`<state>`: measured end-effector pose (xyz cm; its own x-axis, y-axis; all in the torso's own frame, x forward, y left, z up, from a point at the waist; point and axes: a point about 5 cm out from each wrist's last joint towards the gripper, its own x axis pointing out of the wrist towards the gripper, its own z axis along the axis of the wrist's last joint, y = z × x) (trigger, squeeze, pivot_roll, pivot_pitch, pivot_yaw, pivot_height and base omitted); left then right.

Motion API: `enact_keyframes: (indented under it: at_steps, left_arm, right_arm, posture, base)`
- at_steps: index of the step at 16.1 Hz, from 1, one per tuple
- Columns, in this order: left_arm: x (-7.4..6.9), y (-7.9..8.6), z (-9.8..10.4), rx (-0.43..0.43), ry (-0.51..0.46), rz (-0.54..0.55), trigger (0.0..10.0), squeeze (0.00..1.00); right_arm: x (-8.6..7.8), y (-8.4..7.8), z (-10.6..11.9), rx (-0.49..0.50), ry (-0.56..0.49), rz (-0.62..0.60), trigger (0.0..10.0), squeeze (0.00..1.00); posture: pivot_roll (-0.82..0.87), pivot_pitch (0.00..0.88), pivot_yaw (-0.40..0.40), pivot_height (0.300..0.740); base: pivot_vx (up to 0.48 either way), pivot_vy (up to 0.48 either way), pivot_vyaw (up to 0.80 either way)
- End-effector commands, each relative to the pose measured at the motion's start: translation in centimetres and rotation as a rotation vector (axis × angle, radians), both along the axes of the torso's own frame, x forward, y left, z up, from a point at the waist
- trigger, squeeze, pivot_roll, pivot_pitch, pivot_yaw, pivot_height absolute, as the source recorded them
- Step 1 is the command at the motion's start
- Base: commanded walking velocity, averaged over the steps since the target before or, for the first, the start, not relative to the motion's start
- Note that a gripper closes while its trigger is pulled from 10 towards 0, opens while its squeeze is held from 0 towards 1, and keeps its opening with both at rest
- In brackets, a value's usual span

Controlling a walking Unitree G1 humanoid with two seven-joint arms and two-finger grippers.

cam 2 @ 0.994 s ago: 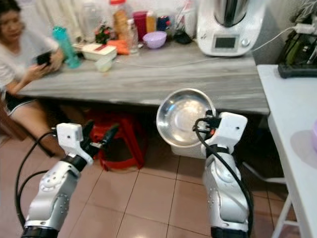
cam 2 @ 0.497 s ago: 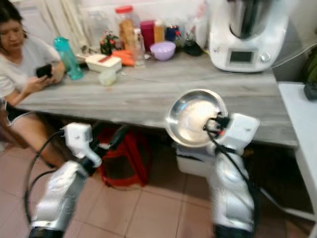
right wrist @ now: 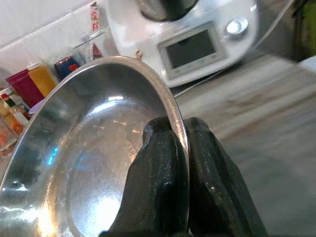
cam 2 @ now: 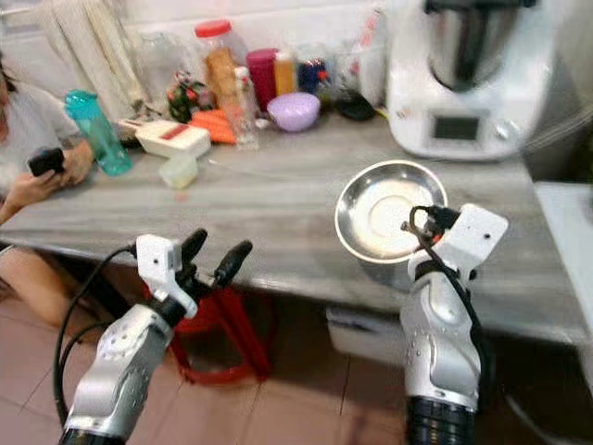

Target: Setting the table

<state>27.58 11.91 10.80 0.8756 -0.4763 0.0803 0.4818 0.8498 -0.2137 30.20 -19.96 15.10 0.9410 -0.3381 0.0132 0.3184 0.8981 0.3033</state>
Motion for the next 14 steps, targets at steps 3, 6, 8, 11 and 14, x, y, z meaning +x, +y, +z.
enact_keyframes:
  at_steps: [3,6,8,11,14]
  left_arm:
    - [-1.5,0.1,-0.4,0.056,0.004,-0.136,10.0,0.00]
    - [-3.0,0.1,-0.9,0.074,0.036,-0.278,10.0,0.00]
    - [-3.5,0.2,-1.1,0.102,0.038,-0.335,10.0,0.00]
    - [-3.6,0.2,-1.0,0.108,0.042,-0.362,10.0,0.00]
    - [-3.3,0.0,-0.8,0.100,0.037,-0.364,10.0,0.00]
  right_arm:
    - [0.9,0.7,-0.6,0.084,0.039,0.001,10.0,0.00]
    - [1.6,1.0,-0.8,0.140,0.065,0.001,10.0,0.00]
    - [2.1,1.7,-1.4,0.183,0.102,0.022,10.0,0.00]
    - [2.3,3.3,-2.4,0.227,0.165,0.083,10.0,0.67]
    - [2.5,3.7,-3.1,0.267,0.197,0.081,10.0,0.94]
  posture:
    - [-0.04,0.000,0.106,0.740]
    - [-0.04,0.000,0.104,0.740]
    - [-0.04,0.000,0.100,0.740]
    - [-0.04,0.000,0.100,0.740]
    - [-0.05,0.000,0.104,0.740]
  base:
    - [0.000,0.000,0.00]
    - [0.000,0.000,0.00]
    - [0.000,0.000,0.00]
    - [0.000,0.000,0.00]
    - [0.000,0.000,0.00]
